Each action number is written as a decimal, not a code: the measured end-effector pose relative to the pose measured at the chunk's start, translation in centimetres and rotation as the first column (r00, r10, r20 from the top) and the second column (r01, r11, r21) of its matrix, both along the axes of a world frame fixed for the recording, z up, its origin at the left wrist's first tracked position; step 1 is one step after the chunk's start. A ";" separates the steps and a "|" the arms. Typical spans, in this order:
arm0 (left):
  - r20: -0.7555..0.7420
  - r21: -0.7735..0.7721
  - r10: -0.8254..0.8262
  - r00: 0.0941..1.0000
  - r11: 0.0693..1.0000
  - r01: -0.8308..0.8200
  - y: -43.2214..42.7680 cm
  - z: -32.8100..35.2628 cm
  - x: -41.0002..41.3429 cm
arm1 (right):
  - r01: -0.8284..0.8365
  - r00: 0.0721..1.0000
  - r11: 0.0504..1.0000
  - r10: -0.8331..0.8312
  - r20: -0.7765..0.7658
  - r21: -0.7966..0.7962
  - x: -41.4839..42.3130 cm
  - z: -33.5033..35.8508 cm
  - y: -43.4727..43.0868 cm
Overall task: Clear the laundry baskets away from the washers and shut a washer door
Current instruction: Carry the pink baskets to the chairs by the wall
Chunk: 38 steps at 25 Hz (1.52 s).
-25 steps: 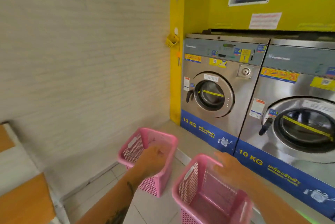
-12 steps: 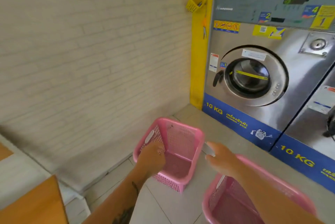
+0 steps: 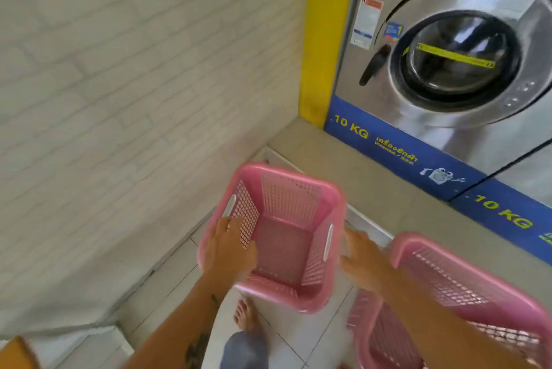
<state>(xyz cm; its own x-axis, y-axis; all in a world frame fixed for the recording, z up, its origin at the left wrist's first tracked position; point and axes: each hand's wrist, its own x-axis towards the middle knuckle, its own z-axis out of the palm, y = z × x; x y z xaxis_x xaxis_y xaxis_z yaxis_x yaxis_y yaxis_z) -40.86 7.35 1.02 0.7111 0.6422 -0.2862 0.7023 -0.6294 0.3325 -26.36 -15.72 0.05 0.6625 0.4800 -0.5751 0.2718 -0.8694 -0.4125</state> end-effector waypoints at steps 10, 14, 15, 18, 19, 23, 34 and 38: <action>-0.094 0.061 -0.188 0.978 0.979 0.194 14.2 -19.3 6.6 | 0.447 0.893 0.892 -0.440 0.094 -0.066 3.6 -17.6 7.3; -0.150 0.142 -0.341 0.928 0.922 0.361 17.4 -24.8 6.9 | 0.448 0.874 0.892 -0.422 0.242 -0.060 3.3 -22.3 8.2; -0.157 0.141 -0.371 0.915 0.909 0.392 17.8 -25.5 6.8 | 0.442 0.873 0.893 -0.409 0.264 -0.080 3.2 -22.6 8.3; -0.135 0.114 -0.379 0.915 0.912 0.395 18.0 -25.7 6.8 | 0.410 0.882 0.905 -0.361 0.304 -0.115 3.6 -22.1 8.4; -0.125 0.116 -0.361 0.924 0.920 0.375 18.0 -25.1 6.6 | 0.387 0.889 0.915 -0.338 0.310 -0.113 3.9 -21.3 8.6; -0.053 0.112 -0.209 0.976 0.970 0.214 18.4 -20.0 4.1 | 0.230 0.917 0.971 -0.192 0.349 -0.070 5.6 -16.3 9.4; 0.039 0.267 0.217 0.975 0.938 -0.219 3.7 4.6 -14.6 | -0.285 0.903 0.950 0.221 0.369 0.127 0.9 4.5 5.8; 0.084 0.264 0.369 0.926 0.888 -0.378 -3.7 9.1 -24.1 | -0.484 0.832 0.860 0.393 0.391 0.165 -3.9 10.9 4.6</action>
<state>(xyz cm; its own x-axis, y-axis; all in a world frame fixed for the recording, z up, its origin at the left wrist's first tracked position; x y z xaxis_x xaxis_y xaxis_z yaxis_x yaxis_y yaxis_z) -64.99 3.68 10.15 0.4093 0.9112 -0.0456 0.8952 -0.3915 0.2127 -30.24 -11.14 10.90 0.4752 0.8607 -0.1827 0.7585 -0.5060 -0.4107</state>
